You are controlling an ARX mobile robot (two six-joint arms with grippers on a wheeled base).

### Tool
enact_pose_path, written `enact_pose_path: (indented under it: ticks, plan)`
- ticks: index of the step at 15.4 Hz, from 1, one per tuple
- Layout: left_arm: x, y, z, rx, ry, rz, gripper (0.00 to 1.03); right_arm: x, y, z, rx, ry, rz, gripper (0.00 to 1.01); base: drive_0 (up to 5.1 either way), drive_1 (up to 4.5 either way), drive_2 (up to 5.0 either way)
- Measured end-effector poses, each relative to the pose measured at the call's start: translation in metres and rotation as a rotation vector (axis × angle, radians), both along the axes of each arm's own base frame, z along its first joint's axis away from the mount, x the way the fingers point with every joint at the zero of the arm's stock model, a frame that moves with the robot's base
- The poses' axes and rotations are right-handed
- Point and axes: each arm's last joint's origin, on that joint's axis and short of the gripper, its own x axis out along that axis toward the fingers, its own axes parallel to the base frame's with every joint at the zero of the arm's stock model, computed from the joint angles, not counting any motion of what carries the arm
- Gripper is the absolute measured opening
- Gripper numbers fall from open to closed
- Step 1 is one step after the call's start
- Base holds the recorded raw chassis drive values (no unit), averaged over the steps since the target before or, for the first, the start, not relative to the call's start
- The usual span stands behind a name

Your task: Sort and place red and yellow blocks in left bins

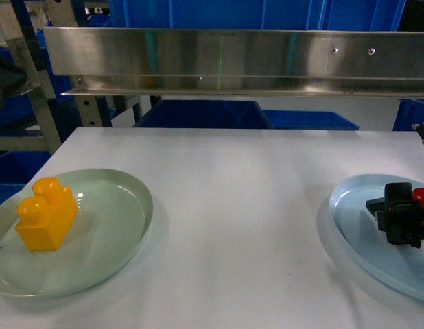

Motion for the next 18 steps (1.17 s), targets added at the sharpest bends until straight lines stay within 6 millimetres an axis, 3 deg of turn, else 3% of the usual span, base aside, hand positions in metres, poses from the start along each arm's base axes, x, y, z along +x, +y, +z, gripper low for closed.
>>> enact_pose_path:
  ticks: [3,4,6,8,10,11,13,15,18]
  plan:
    - [0.000,0.000,0.000,0.000,0.000,0.000,0.98,-0.002,-0.001,0.003,0.043,-0.079,0.007,0.33,0.0,0.00,0.0]
    - [0.000,0.000,0.000,0.000,0.000,0.000,0.98,-0.002,-0.001,0.008,0.054,-0.114,0.002,0.28,0.0,0.00,0.0]
    - [0.000,0.000,0.000,0.000,0.000,0.000,0.98,-0.005,-0.001,0.024,0.076,-0.119,-0.016,0.28,0.0,0.00,0.0]
    - [0.000,0.000,0.000,0.000,0.000,0.000,0.98,-0.012,-0.006,0.067,0.066,-0.185,-0.068,0.28,0.0,0.00,0.0]
    - [0.000,0.000,0.000,0.000,0.000,0.000,0.98,-0.032,-0.019,0.136,0.058,-0.366,-0.115,0.28,0.0,0.00,0.0]
    - [0.000,0.000,0.000,0.000,0.000,0.000,0.98,-0.053,-0.028,0.172,0.062,-0.456,-0.131,0.28,0.0,0.00,0.0]
    - [0.000,0.000,0.000,0.000,0.000,0.000,0.98,-0.098,-0.035,0.212,0.076,-0.537,-0.125,0.28,0.0,0.00,0.0]
    - [0.000,0.000,0.000,0.000,0.000,0.000,0.98,-0.125,-0.033,0.222,0.086,-0.546,-0.109,0.28,0.0,0.00,0.0]
    - [0.000,0.000,0.000,0.000,0.000,0.000,0.98,-0.145,-0.034,0.201,0.045,-0.503,-0.150,0.28,0.0,0.00,0.0]
